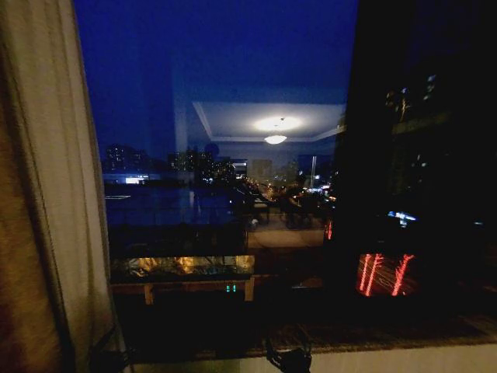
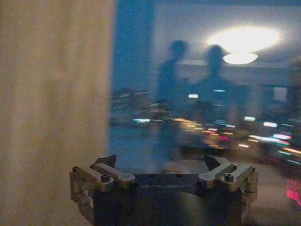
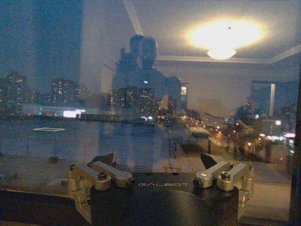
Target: Open the curtains by pulling them apart, changing their state from closed to fully open.
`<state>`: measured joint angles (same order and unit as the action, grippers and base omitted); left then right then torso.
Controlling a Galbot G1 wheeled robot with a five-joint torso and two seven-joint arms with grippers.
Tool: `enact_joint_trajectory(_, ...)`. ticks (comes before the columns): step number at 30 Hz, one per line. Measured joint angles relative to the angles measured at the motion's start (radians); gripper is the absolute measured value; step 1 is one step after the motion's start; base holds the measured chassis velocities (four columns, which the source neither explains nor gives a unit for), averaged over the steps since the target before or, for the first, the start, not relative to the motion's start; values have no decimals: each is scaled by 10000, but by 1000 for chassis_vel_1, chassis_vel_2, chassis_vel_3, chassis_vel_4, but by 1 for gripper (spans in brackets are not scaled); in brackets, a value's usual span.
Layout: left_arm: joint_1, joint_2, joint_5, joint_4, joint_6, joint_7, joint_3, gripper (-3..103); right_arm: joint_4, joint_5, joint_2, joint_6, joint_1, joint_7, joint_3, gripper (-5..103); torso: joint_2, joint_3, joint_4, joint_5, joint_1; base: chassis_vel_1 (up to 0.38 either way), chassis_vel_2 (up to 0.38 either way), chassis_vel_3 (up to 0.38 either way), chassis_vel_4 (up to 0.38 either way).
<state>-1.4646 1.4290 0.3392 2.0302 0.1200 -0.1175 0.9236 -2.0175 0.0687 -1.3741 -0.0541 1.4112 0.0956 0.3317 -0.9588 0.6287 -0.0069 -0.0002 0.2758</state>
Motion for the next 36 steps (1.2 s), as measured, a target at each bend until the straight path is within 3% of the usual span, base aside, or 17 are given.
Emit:
enact_joint_trajectory(2,-75,285,-25,452,410,945,-44,100,67,200,1,0,-107,-27,50,100,0,0,0,1,2,0,0,0,0)
enact_joint_trajectory(4,-252,570,-120,875,633,1369,-6,100,114,394,0,0,-258,-71,75,100,0,0,1,1,1,0,0,0,0)
enact_joint_trajectory(12,-979,1457,-589,2112,798,1994,162,100,-180,900,0,-362,-748,-233,221,100,0,0,4,0,1,0,0,0,0)
enact_joint_trajectory(21,-1267,1676,-715,2946,1002,2225,152,100,-549,1649,0,-950,-927,-389,709,100,0,-1,1,0,1,0,0,0,0)
enact_joint_trajectory(36,-1171,1519,-675,2775,996,2217,161,100,-573,1787,0,-1363,-1073,-559,740,100,0,0,3,-2,2,-23,-28,24,24)
